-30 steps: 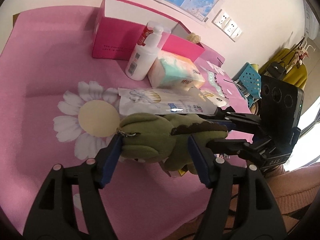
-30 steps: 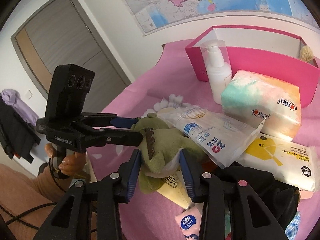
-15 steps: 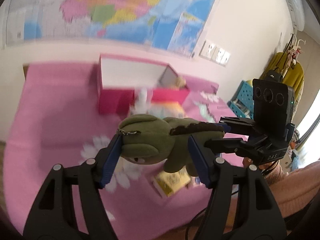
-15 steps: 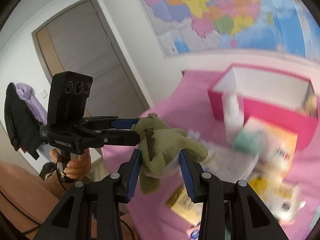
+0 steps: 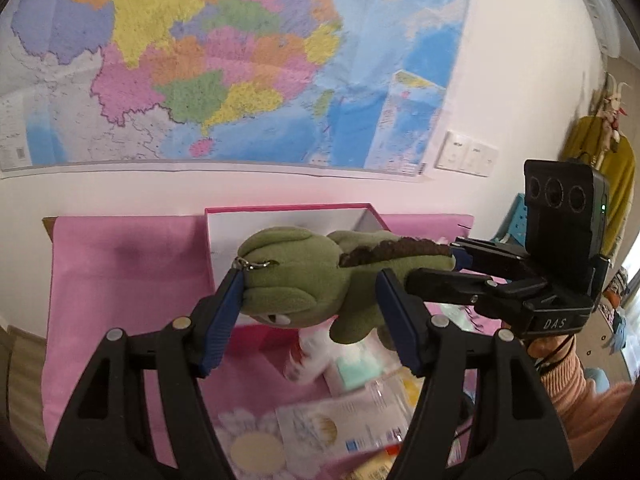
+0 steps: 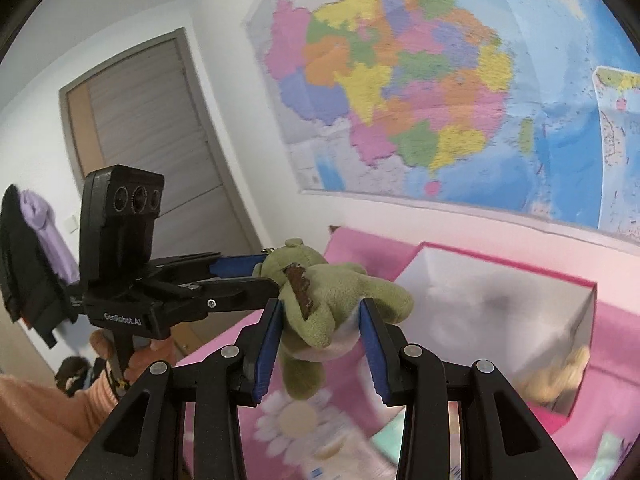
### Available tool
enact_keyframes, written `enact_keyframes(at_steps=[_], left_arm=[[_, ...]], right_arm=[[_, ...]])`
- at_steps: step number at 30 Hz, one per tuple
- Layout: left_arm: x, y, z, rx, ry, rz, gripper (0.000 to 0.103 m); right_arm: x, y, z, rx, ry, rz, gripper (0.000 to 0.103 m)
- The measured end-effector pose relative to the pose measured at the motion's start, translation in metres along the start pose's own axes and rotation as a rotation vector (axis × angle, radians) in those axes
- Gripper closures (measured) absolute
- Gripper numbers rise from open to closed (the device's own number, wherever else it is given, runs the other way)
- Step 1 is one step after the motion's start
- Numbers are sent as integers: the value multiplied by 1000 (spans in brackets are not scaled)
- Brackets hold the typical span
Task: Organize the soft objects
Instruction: 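Carry the dinosaur into the pink box and open the left tool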
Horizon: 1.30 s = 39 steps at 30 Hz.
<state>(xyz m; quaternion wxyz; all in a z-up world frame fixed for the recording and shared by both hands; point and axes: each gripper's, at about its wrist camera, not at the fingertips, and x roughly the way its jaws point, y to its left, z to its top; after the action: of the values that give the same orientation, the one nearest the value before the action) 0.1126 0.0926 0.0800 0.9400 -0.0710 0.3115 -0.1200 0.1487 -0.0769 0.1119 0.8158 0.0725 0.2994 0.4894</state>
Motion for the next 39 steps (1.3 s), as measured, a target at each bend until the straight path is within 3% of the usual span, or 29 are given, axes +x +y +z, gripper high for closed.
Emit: enact_keyframes(at_steps=[7,14,20,25,31,35,39], left_arm=[[60,18,7,-37,82,11,35],[104,39,-1,-94,164,28,35],[119,47,-9,-131,198,29,36],[114,44,-11,-115,184,68,36],[85,40,-15,-106,120,87,36],[56,27,-25,-73,73,75,35],[33,12,-40,-34,55,59,34]], right_arm=[[35,-58,16,80,48,-23,64],[70,-102,9,134,118,-40,64],[97,-122,-3,157,189,-67,61],[119,-132,-15,153,275,-163,61],[94,-129,-17,153,250,-217,60],[54,-112,-12,151,192,-197,52],[14,-95,-17,151,147,-141,50]])
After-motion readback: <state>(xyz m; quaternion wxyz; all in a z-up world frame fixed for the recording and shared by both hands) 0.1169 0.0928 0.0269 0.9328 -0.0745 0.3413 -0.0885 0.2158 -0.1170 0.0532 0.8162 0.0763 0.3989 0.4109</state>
